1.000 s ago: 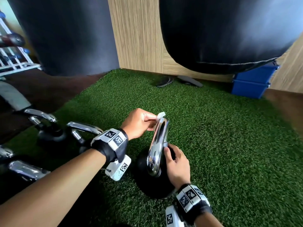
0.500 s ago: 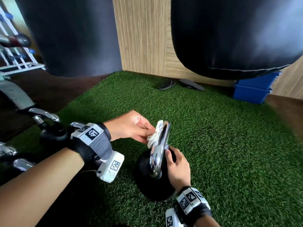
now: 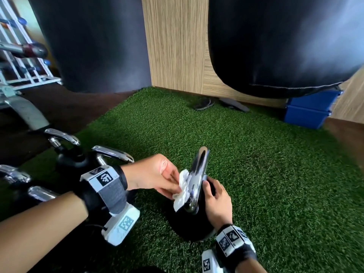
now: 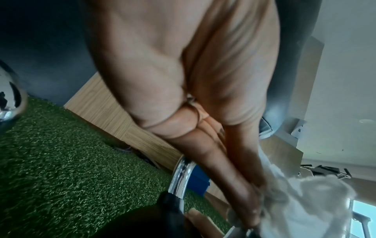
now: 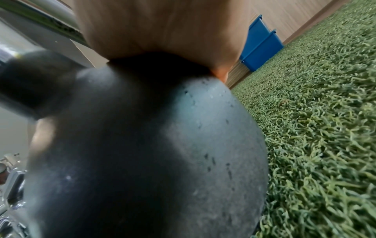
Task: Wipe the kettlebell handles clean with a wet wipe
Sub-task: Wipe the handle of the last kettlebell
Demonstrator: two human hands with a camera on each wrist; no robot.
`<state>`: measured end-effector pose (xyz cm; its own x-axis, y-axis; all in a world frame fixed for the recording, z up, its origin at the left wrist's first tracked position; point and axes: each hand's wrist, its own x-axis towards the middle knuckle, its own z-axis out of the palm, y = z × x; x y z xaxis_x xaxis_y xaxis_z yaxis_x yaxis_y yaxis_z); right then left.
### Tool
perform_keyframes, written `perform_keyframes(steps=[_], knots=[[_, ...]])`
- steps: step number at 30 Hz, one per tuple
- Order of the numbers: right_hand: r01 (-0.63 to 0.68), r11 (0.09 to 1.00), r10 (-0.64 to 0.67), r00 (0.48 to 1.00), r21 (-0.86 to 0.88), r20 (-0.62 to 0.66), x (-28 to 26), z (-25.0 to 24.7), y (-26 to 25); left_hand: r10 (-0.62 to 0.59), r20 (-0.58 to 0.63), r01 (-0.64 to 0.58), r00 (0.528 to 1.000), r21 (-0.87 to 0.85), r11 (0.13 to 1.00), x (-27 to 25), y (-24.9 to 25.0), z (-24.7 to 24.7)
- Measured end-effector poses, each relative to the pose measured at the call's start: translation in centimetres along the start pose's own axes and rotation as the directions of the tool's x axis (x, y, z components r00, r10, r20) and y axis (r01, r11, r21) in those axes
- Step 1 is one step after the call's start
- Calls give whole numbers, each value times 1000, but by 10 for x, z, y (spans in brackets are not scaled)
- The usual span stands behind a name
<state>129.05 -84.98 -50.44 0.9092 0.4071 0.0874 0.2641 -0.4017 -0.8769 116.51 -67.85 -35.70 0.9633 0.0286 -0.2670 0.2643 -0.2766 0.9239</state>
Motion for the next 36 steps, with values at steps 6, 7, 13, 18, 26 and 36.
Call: perform_keyframes(steps=[6,7,13,18,26,36], knots=[[18,1000,-18,1000,5,-14,2,1,2,31,-3,-31,1000,48,998,-8,-15,11],[21,1000,-21,1000,7,-16,2,2,3,35,0,-35,999,68,997,-8,-18,14],[20,1000,-20,1000,-1,-15,3,2,5,90,-58,-82,994,132,988,-10,-35,22],[29,999,-28,999,-27,24,4,1,3,29,-167,28,986,330,944,1,-46,38],[240,966,-210,945,93,-252,-13,-52,-39,169,-255,-117,952,208,971,-13,-5,1],[614,773,-626,779,162,34,-45,-104,-133,226,-242,-231,944,8,973,-14,46,9]])
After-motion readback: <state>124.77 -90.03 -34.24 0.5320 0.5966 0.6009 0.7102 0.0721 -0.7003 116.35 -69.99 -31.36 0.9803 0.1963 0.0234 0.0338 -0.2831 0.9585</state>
